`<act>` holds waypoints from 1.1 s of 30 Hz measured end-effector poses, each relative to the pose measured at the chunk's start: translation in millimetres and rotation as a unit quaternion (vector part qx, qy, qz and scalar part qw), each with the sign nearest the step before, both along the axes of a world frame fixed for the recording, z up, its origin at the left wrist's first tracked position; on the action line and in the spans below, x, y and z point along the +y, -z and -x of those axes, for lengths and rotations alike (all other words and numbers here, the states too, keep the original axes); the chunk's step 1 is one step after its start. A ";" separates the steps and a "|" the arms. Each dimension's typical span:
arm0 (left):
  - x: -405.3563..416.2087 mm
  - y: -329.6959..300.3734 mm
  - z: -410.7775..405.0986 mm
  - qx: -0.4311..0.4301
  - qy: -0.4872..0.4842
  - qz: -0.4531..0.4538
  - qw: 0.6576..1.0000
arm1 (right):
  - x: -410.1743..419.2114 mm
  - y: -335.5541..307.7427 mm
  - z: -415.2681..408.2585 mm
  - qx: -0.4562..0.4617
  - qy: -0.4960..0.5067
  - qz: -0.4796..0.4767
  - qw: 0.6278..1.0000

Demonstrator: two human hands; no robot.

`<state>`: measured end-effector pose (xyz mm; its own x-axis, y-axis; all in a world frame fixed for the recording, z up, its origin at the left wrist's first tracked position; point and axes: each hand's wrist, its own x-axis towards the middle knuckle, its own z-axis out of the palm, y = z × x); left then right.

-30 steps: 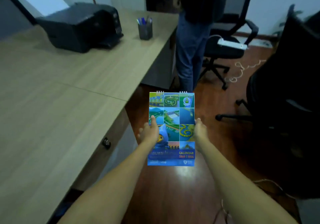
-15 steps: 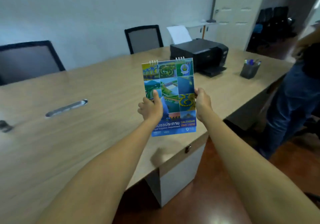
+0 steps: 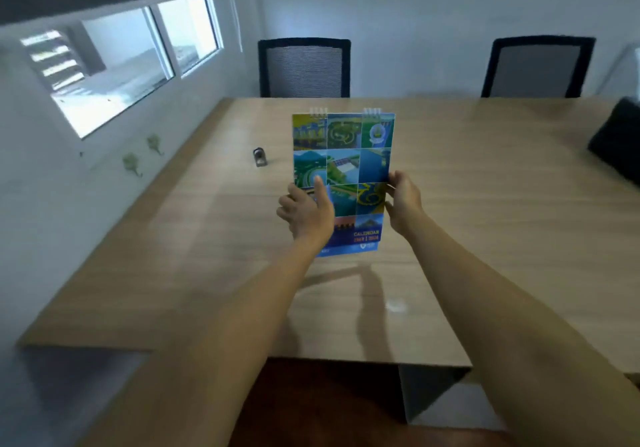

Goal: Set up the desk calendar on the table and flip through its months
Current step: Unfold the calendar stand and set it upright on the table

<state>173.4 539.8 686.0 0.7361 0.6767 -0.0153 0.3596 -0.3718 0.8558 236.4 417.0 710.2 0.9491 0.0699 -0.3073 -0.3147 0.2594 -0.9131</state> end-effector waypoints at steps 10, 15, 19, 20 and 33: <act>7.6 46.6 32.5 0.026 -0.037 0.030 0.999 | 47.6 33.6 -33.1 0.004 -0.105 0.004 0.994; -2.4 62.0 46.9 0.000 -0.014 -0.017 1.000 | 60.1 34.3 -44.7 -0.001 -0.133 0.003 0.991; 4.0 77.4 68.0 -0.039 0.054 -0.120 0.990 | 71.0 32.9 -49.1 -0.014 -0.168 0.031 0.985; 8.7 82.5 72.7 -0.037 0.082 -0.147 0.985 | 73.2 32.8 -50.0 -0.020 -0.174 0.042 0.984; 29.9 62.9 80.2 -0.099 0.213 -0.290 0.928 | 64.2 37.1 -44.7 -0.043 -0.200 0.077 0.976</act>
